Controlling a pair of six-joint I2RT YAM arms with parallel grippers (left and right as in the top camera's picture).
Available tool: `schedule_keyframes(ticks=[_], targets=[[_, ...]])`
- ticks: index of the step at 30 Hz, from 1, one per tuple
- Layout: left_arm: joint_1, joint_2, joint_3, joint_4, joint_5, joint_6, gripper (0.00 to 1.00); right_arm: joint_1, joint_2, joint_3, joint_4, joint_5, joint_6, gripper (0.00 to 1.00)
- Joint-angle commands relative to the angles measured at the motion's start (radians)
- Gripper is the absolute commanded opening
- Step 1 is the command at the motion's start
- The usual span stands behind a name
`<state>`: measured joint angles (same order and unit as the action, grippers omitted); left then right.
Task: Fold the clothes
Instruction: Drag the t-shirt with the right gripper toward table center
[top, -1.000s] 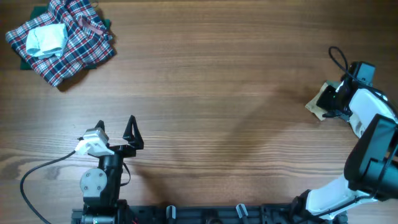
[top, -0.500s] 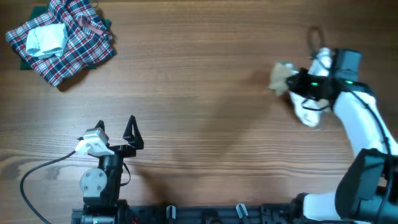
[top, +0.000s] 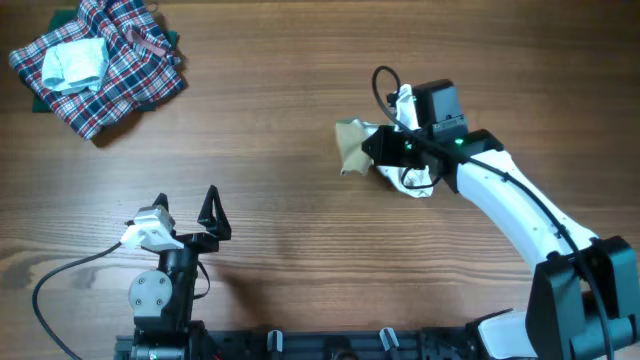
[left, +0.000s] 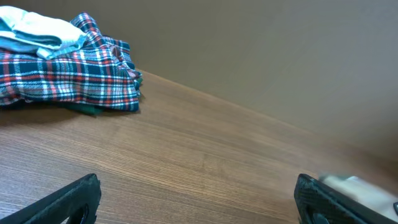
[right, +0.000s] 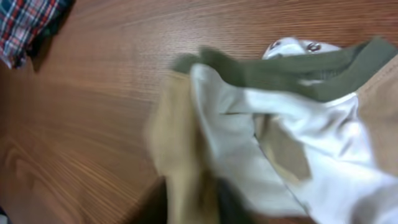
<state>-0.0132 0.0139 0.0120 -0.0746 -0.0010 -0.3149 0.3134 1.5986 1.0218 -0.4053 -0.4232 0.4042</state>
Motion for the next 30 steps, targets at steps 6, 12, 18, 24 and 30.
schedule_keyframes(ticks=[6,12,18,24,30], targets=[[-0.004,-0.007,-0.006,0.000,0.011,0.020,1.00,-0.002,-0.022,0.003,0.003,0.066,0.013,0.49],[-0.004,-0.007,-0.006,0.000,0.011,0.020,1.00,-0.225,-0.048,0.055,-0.089,0.169,-0.012,0.54],[-0.004,-0.007,-0.006,0.000,0.011,0.020,1.00,-0.317,-0.042,0.040,-0.238,0.239,-0.092,0.58],[-0.004,-0.007,-0.006,0.000,0.011,0.020,1.00,-0.317,0.016,-0.017,-0.176,0.236,-0.091,0.58],[-0.004,-0.007,-0.006,0.000,0.011,0.020,1.00,-0.317,0.160,-0.017,-0.095,0.007,-0.138,0.58]])
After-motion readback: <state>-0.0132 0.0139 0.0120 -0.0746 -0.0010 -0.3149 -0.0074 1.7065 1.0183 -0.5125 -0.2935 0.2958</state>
